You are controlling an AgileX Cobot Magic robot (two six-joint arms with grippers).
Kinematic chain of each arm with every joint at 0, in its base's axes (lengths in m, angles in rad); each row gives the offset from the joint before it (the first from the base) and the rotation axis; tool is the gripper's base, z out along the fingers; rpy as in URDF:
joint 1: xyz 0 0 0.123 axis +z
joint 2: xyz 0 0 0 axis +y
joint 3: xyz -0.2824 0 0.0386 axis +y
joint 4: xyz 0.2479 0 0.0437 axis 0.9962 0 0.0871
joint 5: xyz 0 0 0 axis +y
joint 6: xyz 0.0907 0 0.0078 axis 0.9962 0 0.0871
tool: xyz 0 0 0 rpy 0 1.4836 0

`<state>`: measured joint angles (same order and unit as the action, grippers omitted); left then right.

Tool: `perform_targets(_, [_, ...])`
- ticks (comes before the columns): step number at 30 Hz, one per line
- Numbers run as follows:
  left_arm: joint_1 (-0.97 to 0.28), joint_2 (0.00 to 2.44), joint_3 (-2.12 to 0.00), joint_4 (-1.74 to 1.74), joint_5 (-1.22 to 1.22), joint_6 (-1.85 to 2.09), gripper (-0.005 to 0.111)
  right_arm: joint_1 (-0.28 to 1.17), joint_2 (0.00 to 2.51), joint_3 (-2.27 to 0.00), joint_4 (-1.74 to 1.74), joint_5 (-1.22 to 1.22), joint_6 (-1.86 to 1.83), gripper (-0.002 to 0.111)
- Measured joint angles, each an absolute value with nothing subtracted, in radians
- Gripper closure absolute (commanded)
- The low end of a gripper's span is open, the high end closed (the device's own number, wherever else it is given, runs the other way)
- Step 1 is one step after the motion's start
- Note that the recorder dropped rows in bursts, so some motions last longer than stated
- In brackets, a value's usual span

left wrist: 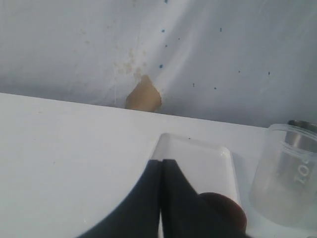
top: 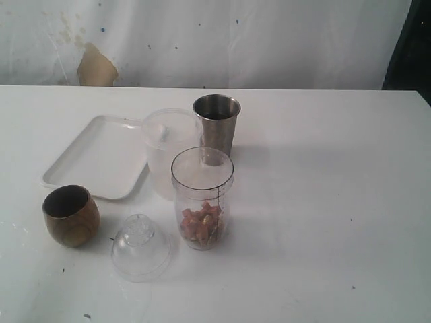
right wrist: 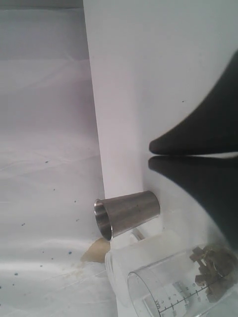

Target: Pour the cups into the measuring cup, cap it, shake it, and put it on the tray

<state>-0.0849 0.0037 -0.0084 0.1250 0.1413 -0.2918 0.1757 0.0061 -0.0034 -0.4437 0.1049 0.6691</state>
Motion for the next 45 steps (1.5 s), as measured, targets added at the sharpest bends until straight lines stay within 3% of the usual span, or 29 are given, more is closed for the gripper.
perform_targets(38, [-0.061, 0.004, -0.006, 0.125, 0.18, -0.292, 0.107, 0.176, 0.006, -0.001, -0.444, 0.093, 0.669, 0.108])
perform_targets(45, [-0.061, 0.004, -0.006, 0.125, 0.182, -0.292, 0.107, 0.176, 0.006, -0.001, -0.421, -0.267, 0.648, 0.108])
